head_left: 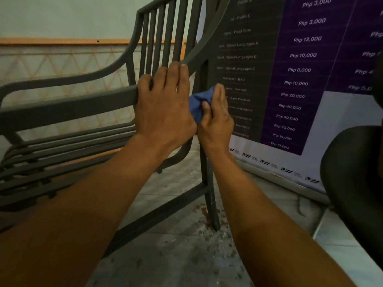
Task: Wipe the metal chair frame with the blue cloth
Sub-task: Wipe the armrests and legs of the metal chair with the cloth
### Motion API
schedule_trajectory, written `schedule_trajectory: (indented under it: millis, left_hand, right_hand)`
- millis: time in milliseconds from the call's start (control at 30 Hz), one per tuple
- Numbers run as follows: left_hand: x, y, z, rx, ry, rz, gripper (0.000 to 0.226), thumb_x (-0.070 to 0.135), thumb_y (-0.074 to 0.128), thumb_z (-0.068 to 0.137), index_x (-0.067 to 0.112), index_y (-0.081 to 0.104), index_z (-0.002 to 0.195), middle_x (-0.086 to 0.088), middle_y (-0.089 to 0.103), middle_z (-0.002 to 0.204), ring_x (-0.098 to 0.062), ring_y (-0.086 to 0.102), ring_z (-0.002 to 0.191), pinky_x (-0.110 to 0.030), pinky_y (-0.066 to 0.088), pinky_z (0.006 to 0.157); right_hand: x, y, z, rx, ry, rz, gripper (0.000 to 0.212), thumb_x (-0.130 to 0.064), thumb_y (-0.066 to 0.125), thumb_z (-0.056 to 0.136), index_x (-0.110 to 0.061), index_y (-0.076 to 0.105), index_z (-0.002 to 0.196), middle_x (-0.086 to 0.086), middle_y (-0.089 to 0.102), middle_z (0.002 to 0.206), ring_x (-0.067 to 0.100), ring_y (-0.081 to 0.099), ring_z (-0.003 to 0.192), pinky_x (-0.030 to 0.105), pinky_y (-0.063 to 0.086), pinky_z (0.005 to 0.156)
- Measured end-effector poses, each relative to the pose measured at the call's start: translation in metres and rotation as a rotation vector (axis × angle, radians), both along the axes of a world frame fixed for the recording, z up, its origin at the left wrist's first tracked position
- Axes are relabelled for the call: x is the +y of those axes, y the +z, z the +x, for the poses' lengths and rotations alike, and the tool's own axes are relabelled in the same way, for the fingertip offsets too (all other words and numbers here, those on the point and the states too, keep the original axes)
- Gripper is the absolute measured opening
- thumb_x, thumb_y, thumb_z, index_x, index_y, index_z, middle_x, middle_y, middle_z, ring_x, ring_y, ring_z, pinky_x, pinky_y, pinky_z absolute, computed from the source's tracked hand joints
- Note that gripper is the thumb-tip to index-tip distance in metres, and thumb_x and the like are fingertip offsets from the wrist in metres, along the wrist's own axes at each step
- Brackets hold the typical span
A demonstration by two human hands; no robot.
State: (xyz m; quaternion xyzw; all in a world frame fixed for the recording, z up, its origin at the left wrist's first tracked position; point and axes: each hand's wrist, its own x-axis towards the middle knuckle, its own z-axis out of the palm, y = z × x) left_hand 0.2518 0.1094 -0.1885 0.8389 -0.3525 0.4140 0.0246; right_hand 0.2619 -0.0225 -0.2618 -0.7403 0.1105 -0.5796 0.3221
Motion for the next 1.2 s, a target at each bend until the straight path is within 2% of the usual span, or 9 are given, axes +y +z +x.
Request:
schedule_trajectory:
  millis: [200,333,500,567,667,767,967,1100,1200]
  left_hand:
    - [0.003,-0.002,-0.002,-0.038,0.021,0.022,0.08,0.03,0.049,0.079,0.003,0.015,0.148,-0.018,0.026,0.153,-0.036,0.03,0.135,-0.051,0.027,0.107]
    - [0.004,-0.003,-0.001,-0.048,0.015,0.023,0.08,0.035,0.033,0.077,0.003,0.014,0.148,-0.02,0.025,0.153,-0.037,0.029,0.136,-0.051,0.026,0.108]
    - [0.003,-0.005,-0.001,-0.05,-0.007,0.005,0.079,0.027,0.05,0.077,0.002,0.019,0.146,-0.02,0.028,0.151,-0.038,0.032,0.133,-0.053,0.026,0.106]
    - [0.003,-0.005,-0.002,-0.058,-0.008,0.009,0.079,0.027,0.048,0.077,0.003,0.019,0.146,-0.019,0.028,0.151,-0.038,0.032,0.132,-0.053,0.026,0.106]
    - [0.003,-0.004,-0.001,-0.056,-0.013,0.005,0.078,0.032,0.042,0.08,0.003,0.017,0.147,-0.019,0.025,0.153,-0.038,0.029,0.135,-0.053,0.023,0.108]
    - [0.002,-0.006,0.001,-0.067,-0.008,0.007,0.078,0.035,0.043,0.082,0.003,0.014,0.148,-0.021,0.023,0.153,-0.039,0.027,0.135,-0.053,0.022,0.109]
    - [0.0,-0.012,0.0,-0.094,0.008,-0.006,0.081,0.027,0.052,0.078,0.002,0.017,0.147,-0.023,0.023,0.153,-0.041,0.026,0.136,-0.056,0.02,0.11]
    - [0.002,-0.022,0.003,-0.139,0.03,0.015,0.083,0.03,0.057,0.078,0.004,0.019,0.147,-0.023,0.015,0.156,-0.039,0.016,0.143,-0.058,0.011,0.115]
    - [0.004,-0.022,0.004,-0.15,0.03,0.012,0.086,0.032,0.059,0.077,0.004,0.018,0.147,-0.023,0.014,0.157,-0.037,0.016,0.144,-0.058,0.011,0.115]
  right_hand:
    - [0.007,-0.052,-0.032,0.204,0.061,0.22,0.048,-0.018,0.05,0.096,-0.017,0.035,0.142,0.011,0.046,0.143,0.026,0.051,0.124,0.041,0.041,0.107]
    - [-0.001,0.014,-0.041,-0.116,0.003,0.061,0.039,-0.013,0.055,0.094,-0.009,0.05,0.132,0.013,0.058,0.131,0.022,0.058,0.116,0.035,0.049,0.099]
    - [-0.009,0.082,-0.021,-0.444,-0.057,-0.028,0.034,-0.013,0.063,0.087,-0.005,0.061,0.12,0.009,0.07,0.112,0.004,0.059,0.093,0.005,0.047,0.077]
    - [-0.008,0.076,-0.01,-0.391,-0.022,0.013,0.033,-0.014,0.063,0.088,-0.007,0.062,0.12,0.007,0.07,0.113,0.002,0.058,0.092,0.004,0.046,0.078]
    - [-0.003,0.036,0.002,-0.221,-0.015,0.068,0.039,-0.024,0.055,0.094,-0.014,0.052,0.131,0.008,0.061,0.128,0.016,0.06,0.109,0.028,0.051,0.093]
    - [0.004,-0.019,0.003,-0.069,-0.066,0.035,0.046,-0.03,0.047,0.097,-0.018,0.038,0.141,0.01,0.045,0.144,0.024,0.05,0.125,0.032,0.044,0.097]
    - [0.013,-0.134,-0.019,0.145,0.033,0.17,0.05,-0.014,0.051,0.096,-0.014,0.033,0.142,0.015,0.048,0.141,0.03,0.055,0.12,0.047,0.048,0.099]
    - [0.009,-0.169,-0.039,0.198,0.085,0.301,0.042,-0.002,0.051,0.093,-0.007,0.044,0.135,0.017,0.058,0.131,0.031,0.062,0.108,0.039,0.051,0.095]
    - [0.002,-0.143,-0.045,0.232,0.029,0.315,0.037,-0.009,0.052,0.094,-0.015,0.052,0.13,0.009,0.064,0.118,0.023,0.062,0.102,0.022,0.049,0.087]
